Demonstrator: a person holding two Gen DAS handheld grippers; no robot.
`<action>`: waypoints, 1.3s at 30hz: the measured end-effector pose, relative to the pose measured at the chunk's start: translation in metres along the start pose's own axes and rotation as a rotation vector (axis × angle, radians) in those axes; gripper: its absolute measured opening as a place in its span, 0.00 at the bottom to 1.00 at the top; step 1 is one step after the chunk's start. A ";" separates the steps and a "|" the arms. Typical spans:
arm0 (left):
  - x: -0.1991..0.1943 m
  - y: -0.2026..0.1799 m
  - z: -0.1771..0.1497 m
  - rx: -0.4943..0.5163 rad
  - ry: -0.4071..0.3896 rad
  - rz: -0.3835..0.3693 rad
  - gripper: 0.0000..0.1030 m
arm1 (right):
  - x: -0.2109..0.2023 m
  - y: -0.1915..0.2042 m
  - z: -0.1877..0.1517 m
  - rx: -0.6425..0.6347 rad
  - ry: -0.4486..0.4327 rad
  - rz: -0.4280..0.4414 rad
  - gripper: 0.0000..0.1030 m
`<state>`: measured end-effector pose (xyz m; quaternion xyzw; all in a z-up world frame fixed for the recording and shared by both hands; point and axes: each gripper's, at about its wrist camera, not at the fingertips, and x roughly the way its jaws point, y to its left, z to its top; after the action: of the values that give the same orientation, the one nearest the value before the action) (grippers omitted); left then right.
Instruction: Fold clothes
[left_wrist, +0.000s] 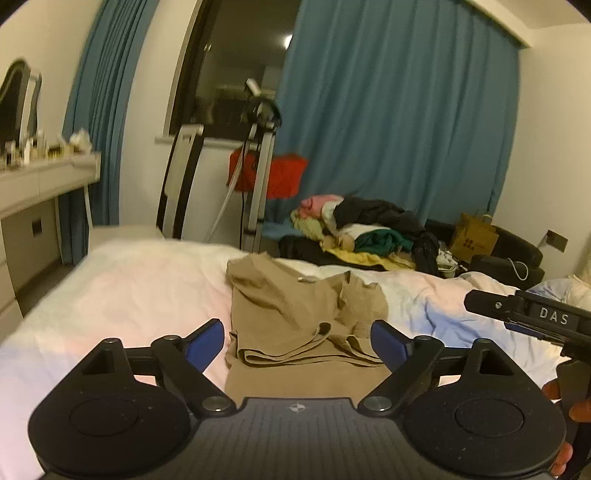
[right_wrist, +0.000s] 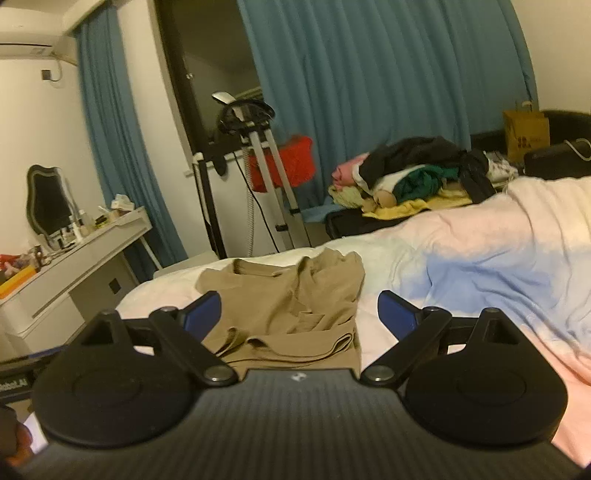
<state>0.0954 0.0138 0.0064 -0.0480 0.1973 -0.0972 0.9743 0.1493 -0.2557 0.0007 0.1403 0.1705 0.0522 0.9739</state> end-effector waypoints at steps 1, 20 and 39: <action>-0.007 -0.002 -0.002 0.010 -0.005 0.000 0.86 | -0.008 0.002 -0.002 -0.004 -0.006 0.003 0.90; 0.012 0.020 -0.062 -0.244 0.274 -0.101 0.88 | -0.031 0.022 -0.037 -0.059 0.025 -0.011 0.90; 0.076 0.102 -0.119 -0.898 0.436 -0.176 0.56 | 0.023 -0.045 -0.092 0.663 0.432 0.301 0.91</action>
<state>0.1343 0.0916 -0.1445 -0.4574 0.4138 -0.0922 0.7817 0.1414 -0.2717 -0.1022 0.4553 0.3561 0.1645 0.7993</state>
